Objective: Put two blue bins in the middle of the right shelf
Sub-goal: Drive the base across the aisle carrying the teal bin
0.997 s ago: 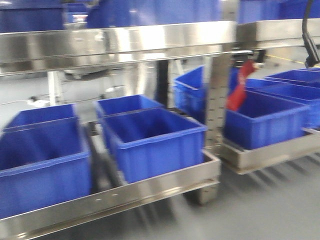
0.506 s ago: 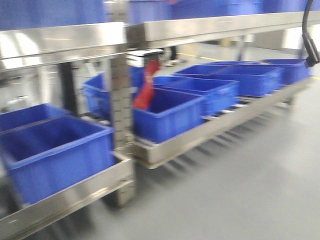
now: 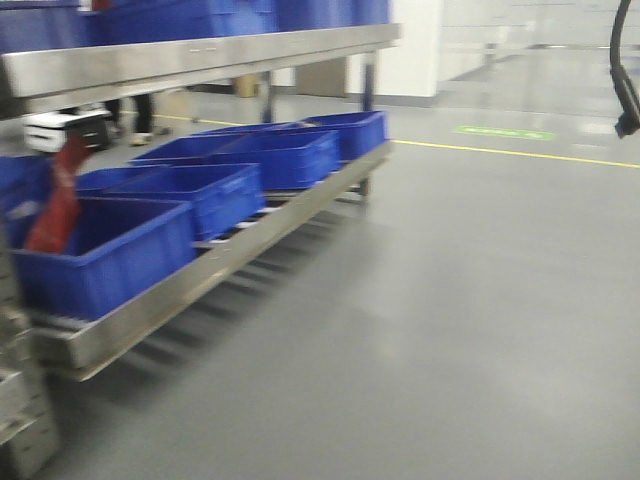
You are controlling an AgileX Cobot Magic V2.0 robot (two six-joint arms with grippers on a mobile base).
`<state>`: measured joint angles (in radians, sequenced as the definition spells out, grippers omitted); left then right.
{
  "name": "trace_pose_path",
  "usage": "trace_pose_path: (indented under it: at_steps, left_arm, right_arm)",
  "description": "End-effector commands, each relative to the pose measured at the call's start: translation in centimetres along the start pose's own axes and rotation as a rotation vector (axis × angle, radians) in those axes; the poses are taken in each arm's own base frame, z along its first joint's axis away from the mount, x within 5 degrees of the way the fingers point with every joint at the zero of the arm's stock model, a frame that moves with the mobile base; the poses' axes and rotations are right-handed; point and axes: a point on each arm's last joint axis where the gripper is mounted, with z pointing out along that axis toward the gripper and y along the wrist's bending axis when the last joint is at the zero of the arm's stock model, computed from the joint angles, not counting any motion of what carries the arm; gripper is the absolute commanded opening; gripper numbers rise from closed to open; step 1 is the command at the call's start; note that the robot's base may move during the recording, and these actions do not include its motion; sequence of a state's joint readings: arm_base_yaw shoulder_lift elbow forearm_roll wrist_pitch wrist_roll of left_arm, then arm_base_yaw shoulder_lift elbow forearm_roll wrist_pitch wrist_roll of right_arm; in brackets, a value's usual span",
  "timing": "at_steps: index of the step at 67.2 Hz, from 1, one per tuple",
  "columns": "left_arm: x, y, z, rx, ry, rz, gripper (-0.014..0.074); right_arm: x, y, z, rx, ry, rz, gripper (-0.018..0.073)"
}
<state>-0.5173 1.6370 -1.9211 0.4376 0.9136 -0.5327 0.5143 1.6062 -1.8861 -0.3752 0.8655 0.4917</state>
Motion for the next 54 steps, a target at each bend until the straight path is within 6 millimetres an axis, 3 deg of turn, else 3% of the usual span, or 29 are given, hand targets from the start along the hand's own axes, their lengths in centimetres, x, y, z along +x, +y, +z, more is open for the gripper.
trace_pose_path:
  at_steps: [1, 54]
  left_arm:
    - [-1.45, -0.17, -0.94, 0.041, -0.117, 0.001, -0.0111]
    - [-1.45, -0.17, -0.94, 0.041, -0.117, 0.001, -0.0111]
  right_arm:
    - [-1.78, 0.59, -1.62, -0.078, -0.143, 0.012, -0.0163]
    - [-1.78, 0.59, -1.62, -0.078, -0.143, 0.012, -0.0163]
